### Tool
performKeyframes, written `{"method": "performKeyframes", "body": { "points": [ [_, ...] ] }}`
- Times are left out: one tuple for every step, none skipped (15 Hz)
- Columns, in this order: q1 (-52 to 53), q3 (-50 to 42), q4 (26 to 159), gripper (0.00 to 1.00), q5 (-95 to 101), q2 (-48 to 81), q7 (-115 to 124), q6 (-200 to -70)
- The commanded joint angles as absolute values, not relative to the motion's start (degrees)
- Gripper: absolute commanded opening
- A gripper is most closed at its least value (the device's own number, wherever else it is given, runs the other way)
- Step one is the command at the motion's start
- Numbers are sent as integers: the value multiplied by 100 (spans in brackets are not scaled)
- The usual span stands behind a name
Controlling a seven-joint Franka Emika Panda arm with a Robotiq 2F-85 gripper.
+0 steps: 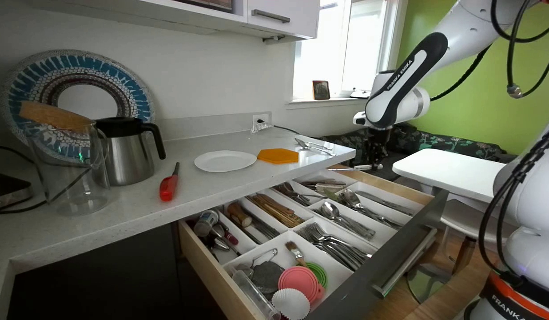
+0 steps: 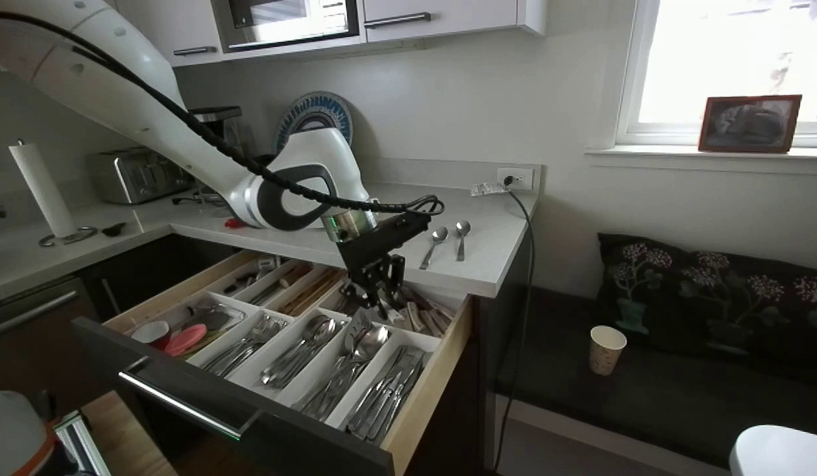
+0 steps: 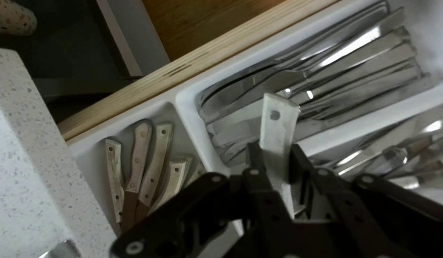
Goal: Remove a knife from the kitchen drawer
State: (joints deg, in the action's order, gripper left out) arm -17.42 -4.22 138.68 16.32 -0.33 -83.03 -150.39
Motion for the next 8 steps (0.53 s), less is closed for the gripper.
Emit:
{"method": "performKeyframes", "body": {
  "points": [
    [-1418, -729, 13714, 6, 839, -739, -8506, -14044],
    [-1364, -796, 13541, 6, 654, -819, -8358, -13778],
    [-1319, -854, 13334, 6, 510, -866, -8141, -13511],
    [-1301, -879, 13096, 6, 496, -830, -7784, -13352],
    [-1284, -900, 12916, 6, 508, -810, -7471, -13262],
    [-1256, -885, 12677, 6, 584, -672, -7058, -13283],
    [-1243, -876, 12516, 6, 642, -616, -6677, -13254],
    [-1218, -839, 12283, 6, 715, -471, -6236, -13223]
  ]
}}
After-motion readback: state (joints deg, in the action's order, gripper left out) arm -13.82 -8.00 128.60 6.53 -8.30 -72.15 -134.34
